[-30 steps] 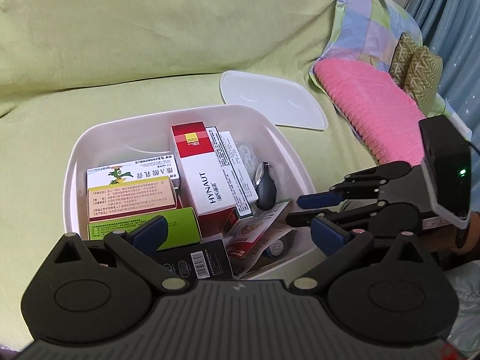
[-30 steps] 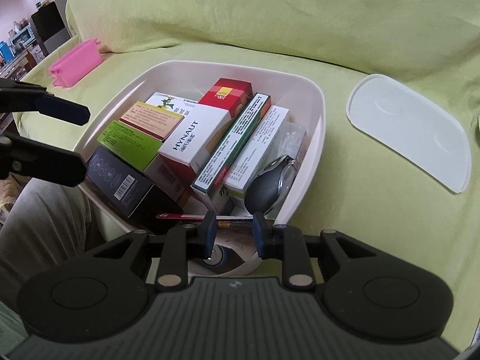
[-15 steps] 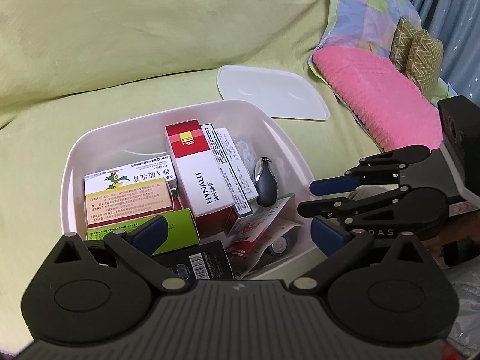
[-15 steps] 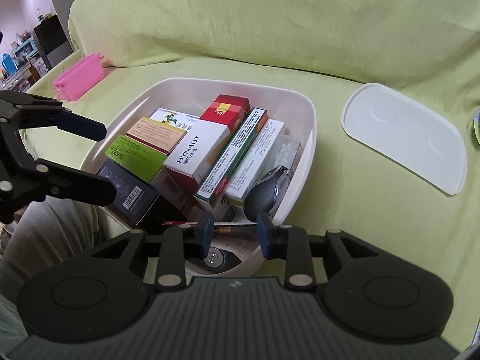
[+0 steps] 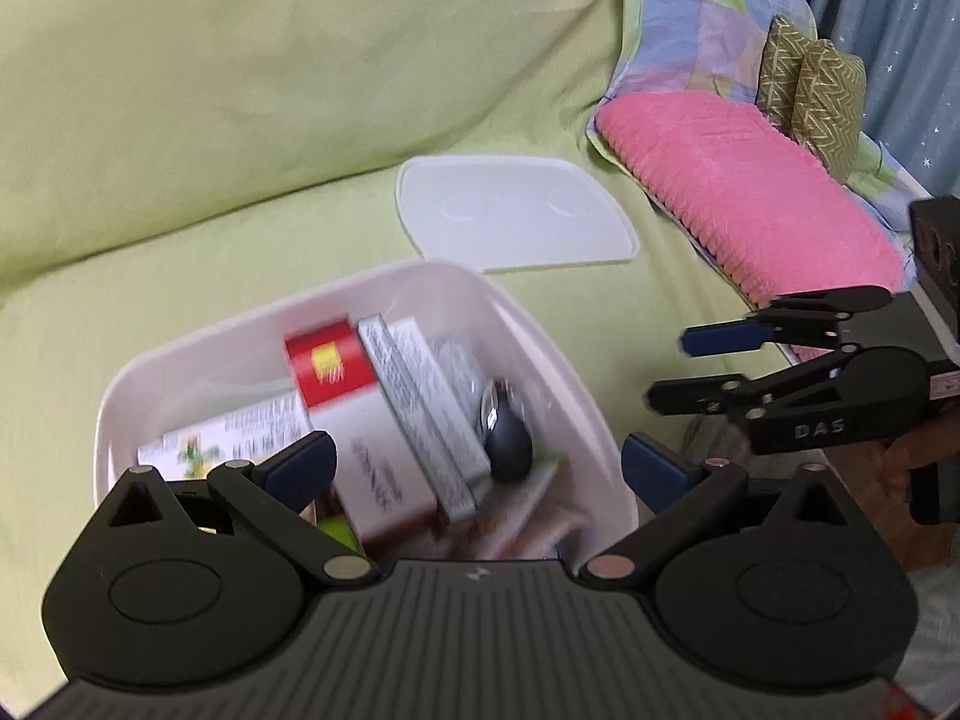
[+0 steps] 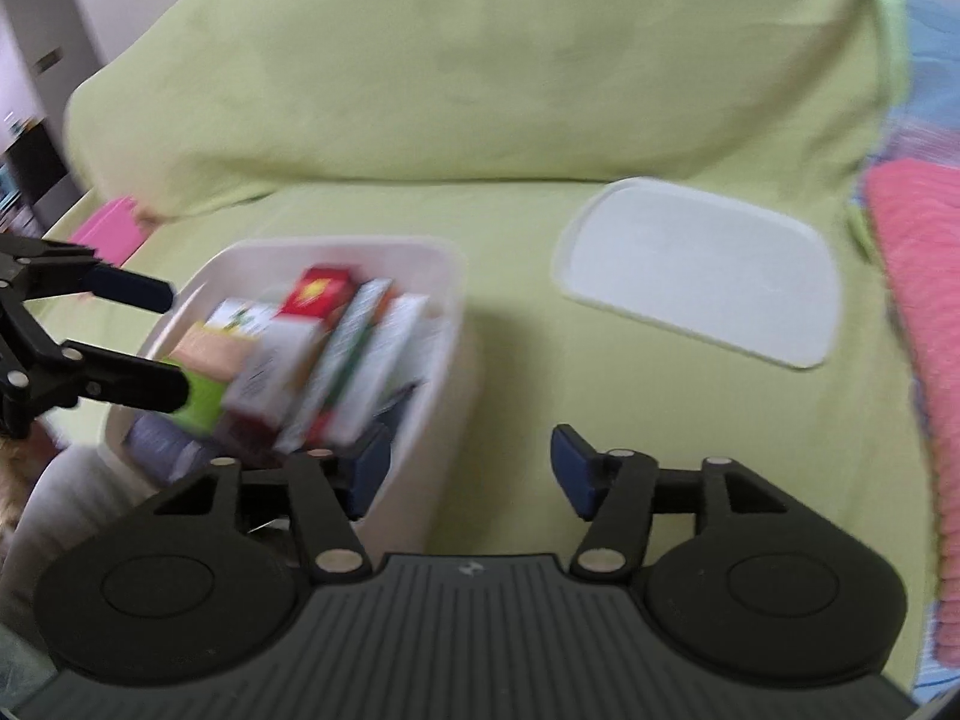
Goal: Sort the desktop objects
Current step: 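Pull the right gripper up and away from the bin, then move both grippers toward the white lid on the sofa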
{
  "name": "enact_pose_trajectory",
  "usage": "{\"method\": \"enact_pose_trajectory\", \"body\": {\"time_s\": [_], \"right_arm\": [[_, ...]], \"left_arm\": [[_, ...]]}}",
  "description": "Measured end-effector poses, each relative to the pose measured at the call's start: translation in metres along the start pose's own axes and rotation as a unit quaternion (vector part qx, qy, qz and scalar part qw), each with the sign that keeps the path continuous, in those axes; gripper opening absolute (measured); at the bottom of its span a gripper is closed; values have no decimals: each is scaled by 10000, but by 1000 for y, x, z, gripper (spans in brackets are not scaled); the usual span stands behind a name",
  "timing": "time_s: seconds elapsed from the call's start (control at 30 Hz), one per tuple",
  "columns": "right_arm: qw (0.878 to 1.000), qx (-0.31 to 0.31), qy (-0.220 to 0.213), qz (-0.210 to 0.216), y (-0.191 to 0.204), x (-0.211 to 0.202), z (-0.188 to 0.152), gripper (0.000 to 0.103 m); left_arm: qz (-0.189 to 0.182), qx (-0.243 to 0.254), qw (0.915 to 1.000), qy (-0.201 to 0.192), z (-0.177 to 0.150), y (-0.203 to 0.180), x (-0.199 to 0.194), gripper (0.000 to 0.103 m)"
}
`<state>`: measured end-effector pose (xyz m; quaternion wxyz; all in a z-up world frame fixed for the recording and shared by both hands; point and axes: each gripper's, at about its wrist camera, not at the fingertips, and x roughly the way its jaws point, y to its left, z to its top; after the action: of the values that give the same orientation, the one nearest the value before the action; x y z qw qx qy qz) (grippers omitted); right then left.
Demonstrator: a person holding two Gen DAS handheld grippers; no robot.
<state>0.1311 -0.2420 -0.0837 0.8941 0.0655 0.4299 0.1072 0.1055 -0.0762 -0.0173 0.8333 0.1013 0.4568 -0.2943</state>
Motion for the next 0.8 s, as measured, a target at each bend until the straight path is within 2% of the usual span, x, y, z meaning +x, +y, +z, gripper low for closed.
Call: {"method": "enact_pose_trajectory", "body": {"time_s": [0.17, 0.37, 0.6, 0.8], "right_arm": [[9974, 602, -211, -331, -54, -3, 14, 71], [9896, 1301, -319, -522, -122, 13, 32, 76], [9801, 1877, -320, -560, -194, 52, 54, 79], [9678, 2439, -281, -563, -251, 92, 65, 79]], "left_arm": [[-53, 198, 9998, -49, 49, -2, 25, 102], [-91, 285, 9995, 113, 112, 4, 80, 102], [9, -98, 9975, 694, 170, 45, 176, 102], [55, -740, 9916, 1056, 187, 80, 242, 102]]}}
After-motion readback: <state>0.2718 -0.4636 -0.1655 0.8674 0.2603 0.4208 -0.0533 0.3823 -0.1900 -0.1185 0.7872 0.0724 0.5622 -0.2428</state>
